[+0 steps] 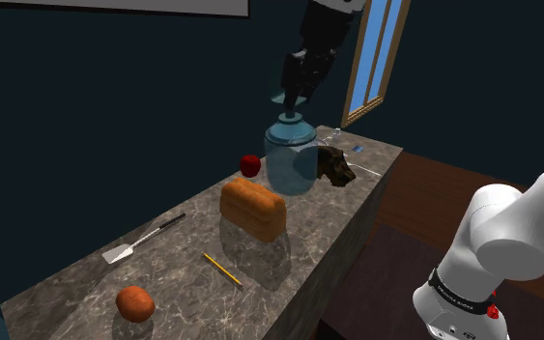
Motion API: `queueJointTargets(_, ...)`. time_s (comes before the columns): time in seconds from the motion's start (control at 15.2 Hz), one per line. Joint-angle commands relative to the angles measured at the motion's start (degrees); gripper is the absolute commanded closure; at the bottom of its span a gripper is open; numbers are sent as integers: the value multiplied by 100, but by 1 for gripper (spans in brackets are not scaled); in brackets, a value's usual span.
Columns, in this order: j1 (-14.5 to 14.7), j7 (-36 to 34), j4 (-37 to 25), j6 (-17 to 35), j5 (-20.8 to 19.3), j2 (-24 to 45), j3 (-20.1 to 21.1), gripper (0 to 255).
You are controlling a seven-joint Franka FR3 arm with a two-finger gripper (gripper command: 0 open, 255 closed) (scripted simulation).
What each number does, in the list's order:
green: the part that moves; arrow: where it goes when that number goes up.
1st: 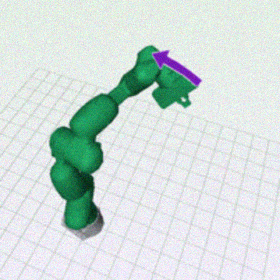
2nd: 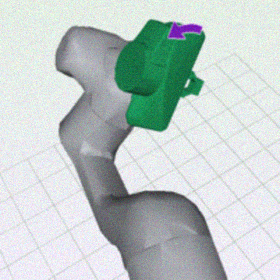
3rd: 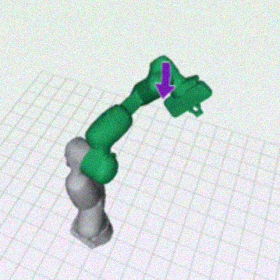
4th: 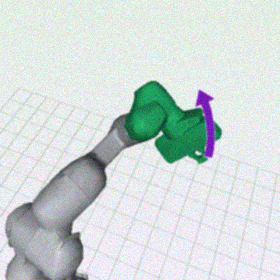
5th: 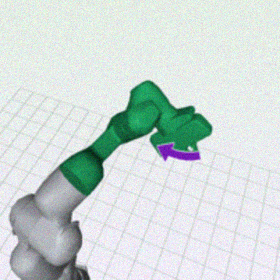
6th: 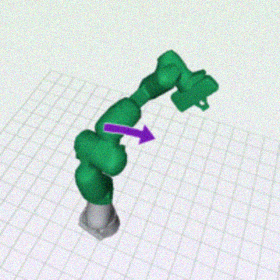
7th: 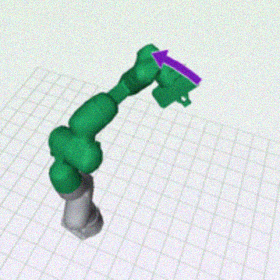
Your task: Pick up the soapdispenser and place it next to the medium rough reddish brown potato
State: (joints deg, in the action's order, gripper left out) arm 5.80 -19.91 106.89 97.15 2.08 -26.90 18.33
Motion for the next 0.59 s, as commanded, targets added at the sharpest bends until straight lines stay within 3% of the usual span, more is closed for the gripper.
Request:
queueJointTargets(0.0, 33, -281, 61, 214, -17, 142, 244, 255)
queueJointTargets(0.53, 83, -1383, -158, 863, -392, 1108, 1194, 255)
